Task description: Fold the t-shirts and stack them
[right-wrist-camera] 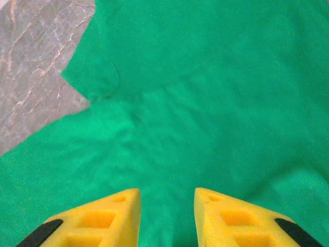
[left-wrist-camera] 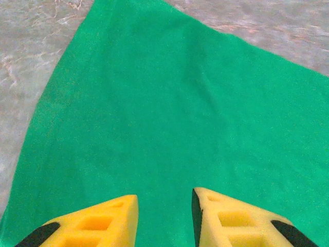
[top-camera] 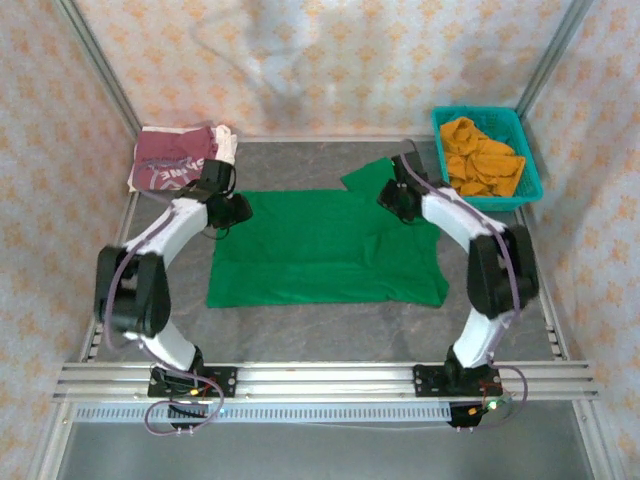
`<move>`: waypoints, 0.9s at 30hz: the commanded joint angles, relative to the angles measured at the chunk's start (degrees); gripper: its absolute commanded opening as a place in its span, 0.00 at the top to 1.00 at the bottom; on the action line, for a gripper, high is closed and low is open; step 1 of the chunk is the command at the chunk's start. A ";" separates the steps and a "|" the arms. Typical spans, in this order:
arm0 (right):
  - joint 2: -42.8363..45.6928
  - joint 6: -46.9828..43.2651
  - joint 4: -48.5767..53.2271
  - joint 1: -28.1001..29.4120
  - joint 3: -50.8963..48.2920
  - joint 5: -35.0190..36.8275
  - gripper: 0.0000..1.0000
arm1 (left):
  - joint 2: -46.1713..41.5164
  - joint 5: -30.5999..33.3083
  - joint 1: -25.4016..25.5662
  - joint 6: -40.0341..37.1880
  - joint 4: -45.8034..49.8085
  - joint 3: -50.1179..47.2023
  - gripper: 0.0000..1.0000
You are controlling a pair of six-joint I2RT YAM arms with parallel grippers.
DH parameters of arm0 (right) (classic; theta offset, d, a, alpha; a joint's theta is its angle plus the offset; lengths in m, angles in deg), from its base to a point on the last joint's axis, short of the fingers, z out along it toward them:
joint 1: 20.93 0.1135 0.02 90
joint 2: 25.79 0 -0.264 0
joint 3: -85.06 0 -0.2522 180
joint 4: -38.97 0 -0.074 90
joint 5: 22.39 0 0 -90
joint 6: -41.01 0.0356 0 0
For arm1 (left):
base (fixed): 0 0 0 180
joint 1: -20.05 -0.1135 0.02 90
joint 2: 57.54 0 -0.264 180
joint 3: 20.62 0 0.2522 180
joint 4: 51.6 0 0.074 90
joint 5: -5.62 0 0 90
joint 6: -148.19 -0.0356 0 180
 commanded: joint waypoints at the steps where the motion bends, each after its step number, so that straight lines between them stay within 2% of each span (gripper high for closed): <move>1: -7.37 -4.62 4.76 -0.59 7.56 1.35 0.67 | 7.06 4.54 0.15 -2.78 -1.51 5.13 0.68; 6: -13.99 -4.19 5.32 -0.52 11.54 -0.43 0.68 | 13.61 4.14 -0.04 -1.79 -3.65 5.89 0.70; 16: -9.80 -1.88 -2.88 -0.37 -4.71 -1.34 0.68 | 12.72 1.47 -0.03 0.88 -6.11 -4.77 0.71; 22: -1.59 0.36 -6.19 0.48 -17.70 -1.94 0.68 | 2.96 2.28 -0.07 2.48 -6.47 -16.50 0.71; 27: 3.65 1.75 -5.56 1.72 -22.64 -1.76 0.68 | -4.48 1.66 0.05 4.49 -4.90 -22.95 0.71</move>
